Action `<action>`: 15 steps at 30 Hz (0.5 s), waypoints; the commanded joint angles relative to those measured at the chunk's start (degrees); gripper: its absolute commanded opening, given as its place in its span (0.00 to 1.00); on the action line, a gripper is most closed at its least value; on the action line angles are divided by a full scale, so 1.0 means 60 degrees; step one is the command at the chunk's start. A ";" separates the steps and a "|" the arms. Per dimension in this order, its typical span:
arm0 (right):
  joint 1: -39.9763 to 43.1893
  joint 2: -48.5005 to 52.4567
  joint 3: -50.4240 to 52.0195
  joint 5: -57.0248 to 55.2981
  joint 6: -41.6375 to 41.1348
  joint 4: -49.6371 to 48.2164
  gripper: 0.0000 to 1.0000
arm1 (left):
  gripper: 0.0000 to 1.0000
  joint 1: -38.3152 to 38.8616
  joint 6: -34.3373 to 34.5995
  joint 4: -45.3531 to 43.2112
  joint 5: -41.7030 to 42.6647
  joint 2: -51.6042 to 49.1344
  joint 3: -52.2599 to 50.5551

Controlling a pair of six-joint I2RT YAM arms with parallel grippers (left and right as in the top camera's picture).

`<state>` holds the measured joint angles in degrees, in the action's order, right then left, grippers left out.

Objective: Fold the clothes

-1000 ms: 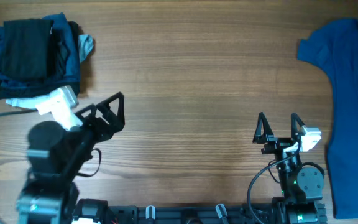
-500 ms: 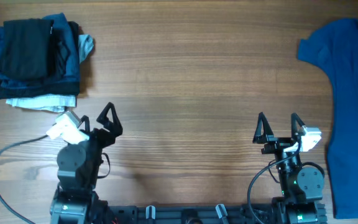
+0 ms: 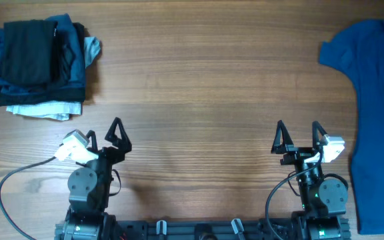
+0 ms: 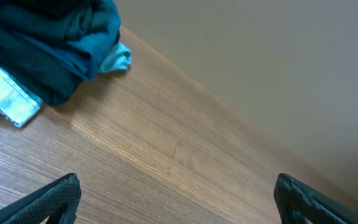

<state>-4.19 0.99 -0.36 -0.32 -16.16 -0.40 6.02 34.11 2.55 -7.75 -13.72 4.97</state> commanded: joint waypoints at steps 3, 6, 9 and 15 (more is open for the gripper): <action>0.0058 -0.0120 0.0011 -0.0131 0.0160 -0.0026 1.00 | 1.00 -0.0004 -0.0401 -0.0036 -0.0401 0.0550 -0.0481; 0.0058 -0.0120 0.0011 -0.0131 0.0164 -0.0026 1.00 | 1.00 -0.0004 -0.0404 -0.0036 -0.0463 0.0765 -0.0656; 0.0058 -0.0120 0.0011 -0.0131 0.0160 -0.0026 1.00 | 1.00 -0.0004 -0.0430 0.0087 -0.0667 0.0965 -0.0772; 0.0058 -0.0120 0.0011 -0.0131 0.0160 -0.0026 1.00 | 1.00 -0.0076 -0.2393 0.0076 -0.0433 0.1883 -0.0772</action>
<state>-4.19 0.99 -0.36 -0.32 -16.16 -0.40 6.00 28.56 3.20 -10.07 -5.89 0.69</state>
